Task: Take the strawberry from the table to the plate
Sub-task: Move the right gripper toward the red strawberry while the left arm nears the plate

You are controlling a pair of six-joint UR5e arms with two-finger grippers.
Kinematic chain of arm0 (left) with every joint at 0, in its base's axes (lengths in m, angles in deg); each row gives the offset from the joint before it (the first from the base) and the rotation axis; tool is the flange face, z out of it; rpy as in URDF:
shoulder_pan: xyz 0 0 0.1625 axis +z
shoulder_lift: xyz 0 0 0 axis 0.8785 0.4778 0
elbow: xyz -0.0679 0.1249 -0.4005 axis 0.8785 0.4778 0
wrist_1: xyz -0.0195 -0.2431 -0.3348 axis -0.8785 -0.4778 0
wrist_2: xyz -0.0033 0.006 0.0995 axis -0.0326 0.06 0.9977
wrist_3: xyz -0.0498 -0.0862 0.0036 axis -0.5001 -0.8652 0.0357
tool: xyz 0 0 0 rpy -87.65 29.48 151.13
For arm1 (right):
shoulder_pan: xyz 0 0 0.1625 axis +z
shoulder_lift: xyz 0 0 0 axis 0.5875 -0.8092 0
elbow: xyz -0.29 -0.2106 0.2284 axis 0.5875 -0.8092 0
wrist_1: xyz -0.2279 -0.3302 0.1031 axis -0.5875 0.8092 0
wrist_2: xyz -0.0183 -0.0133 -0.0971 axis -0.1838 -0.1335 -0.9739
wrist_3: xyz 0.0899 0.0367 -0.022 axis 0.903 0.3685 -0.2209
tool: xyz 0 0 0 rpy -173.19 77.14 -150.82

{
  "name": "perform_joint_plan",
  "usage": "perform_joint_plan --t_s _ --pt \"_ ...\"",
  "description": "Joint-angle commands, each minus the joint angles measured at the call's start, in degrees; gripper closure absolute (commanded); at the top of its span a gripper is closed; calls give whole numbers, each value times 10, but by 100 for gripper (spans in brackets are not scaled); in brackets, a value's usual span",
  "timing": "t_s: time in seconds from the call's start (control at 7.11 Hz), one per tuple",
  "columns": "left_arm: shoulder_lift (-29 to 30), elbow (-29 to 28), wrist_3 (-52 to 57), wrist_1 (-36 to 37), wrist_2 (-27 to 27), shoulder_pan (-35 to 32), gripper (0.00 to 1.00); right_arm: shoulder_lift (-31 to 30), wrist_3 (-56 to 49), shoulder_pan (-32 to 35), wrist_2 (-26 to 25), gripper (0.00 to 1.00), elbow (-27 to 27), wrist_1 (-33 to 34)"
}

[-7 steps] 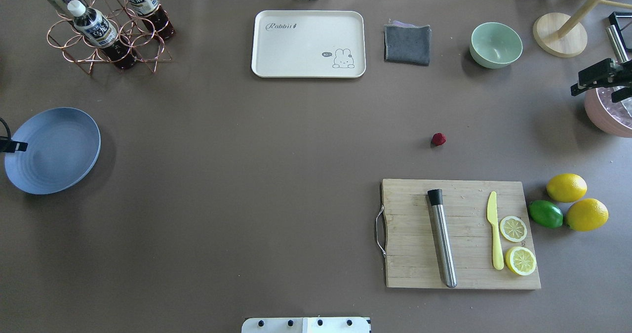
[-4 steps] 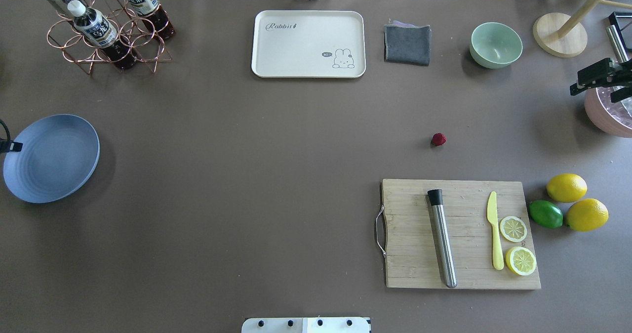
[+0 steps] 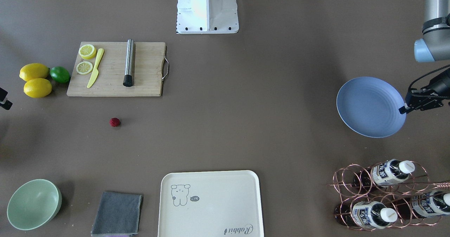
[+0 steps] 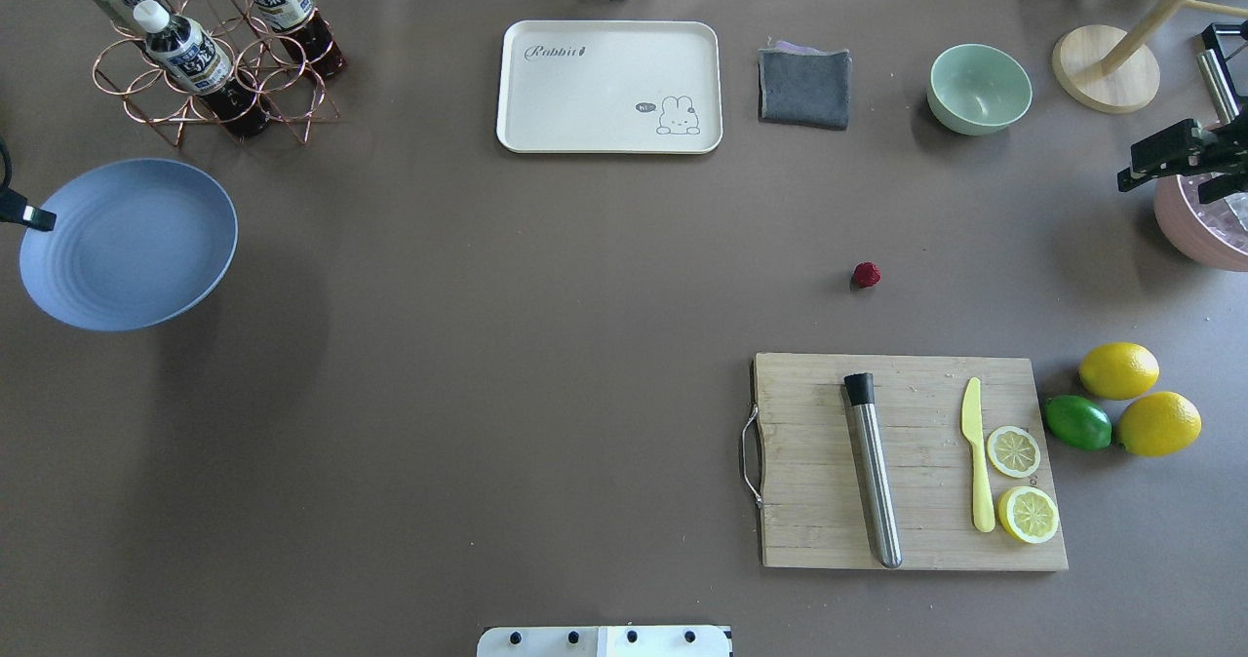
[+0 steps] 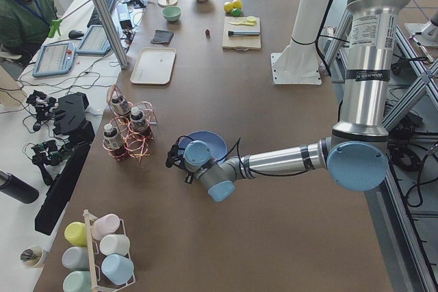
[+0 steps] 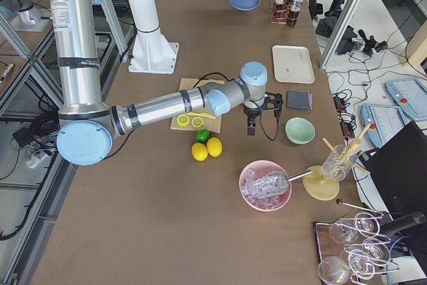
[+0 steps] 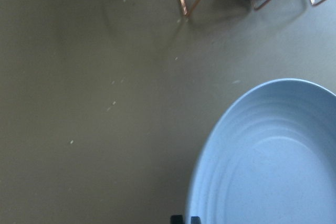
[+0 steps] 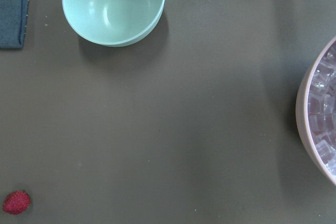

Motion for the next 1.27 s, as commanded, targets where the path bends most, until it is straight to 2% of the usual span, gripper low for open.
perform_joint_plan --t_s 0.0,0.14,0.42,0.56,0.84,1.12 --pt "15 89 -79 62 -14 3 100 12 19 -25 -10 0 -2 1" --pt "14 151 -167 62 49 62 100 22 25 -39 -16 0 -6 1" --pt "20 215 -297 64 161 190 100 50 86 -78 -42 0 -6 1" --pt "31 231 -335 66 190 228 100 67 115 -103 -62 0 -7 1" --pt "87 236 -365 117 213 248 100 91 147 -143 -86 0 -14 1" --pt "138 241 -417 167 280 316 100 113 183 -190 -121 0 -23 1"
